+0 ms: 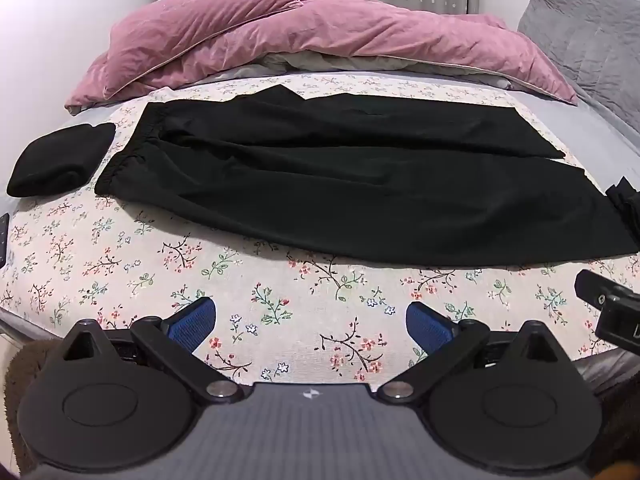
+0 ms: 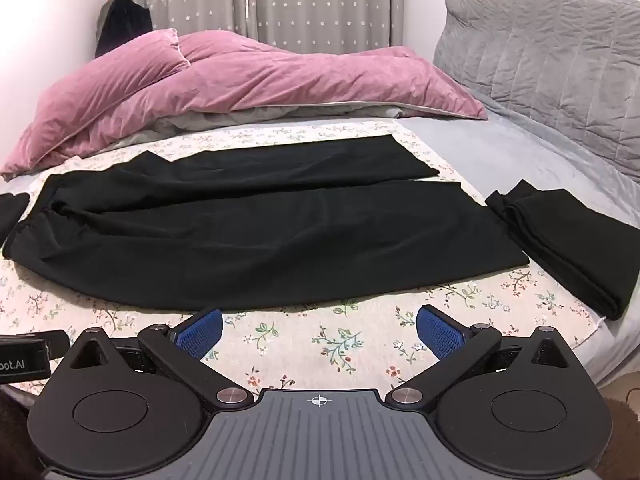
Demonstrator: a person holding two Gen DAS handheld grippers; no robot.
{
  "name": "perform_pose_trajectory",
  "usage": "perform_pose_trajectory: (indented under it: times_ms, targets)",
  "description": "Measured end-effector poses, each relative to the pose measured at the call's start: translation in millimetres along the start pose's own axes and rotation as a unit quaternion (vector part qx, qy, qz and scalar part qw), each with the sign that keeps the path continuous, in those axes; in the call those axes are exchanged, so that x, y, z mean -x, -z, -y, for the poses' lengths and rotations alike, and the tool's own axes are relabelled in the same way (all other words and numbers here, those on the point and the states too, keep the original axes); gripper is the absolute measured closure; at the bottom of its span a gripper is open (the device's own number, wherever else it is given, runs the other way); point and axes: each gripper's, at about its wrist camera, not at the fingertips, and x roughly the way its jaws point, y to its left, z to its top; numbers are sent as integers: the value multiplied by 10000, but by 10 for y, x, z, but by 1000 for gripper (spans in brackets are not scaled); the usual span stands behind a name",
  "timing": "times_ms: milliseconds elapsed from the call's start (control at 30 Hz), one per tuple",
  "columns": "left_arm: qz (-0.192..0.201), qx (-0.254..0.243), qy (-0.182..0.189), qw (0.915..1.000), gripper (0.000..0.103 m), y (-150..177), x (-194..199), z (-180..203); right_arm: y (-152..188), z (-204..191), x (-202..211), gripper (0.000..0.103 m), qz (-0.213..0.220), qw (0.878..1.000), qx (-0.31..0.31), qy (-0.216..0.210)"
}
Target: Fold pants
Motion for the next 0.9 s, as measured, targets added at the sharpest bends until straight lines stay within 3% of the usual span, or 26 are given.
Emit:
perform_pose_trajectory:
  times_ms: [900]
  targets:
    - [-137,36,105,9998,0,-9,-35,-32,49,-115,8,0,4,9999,120,-122]
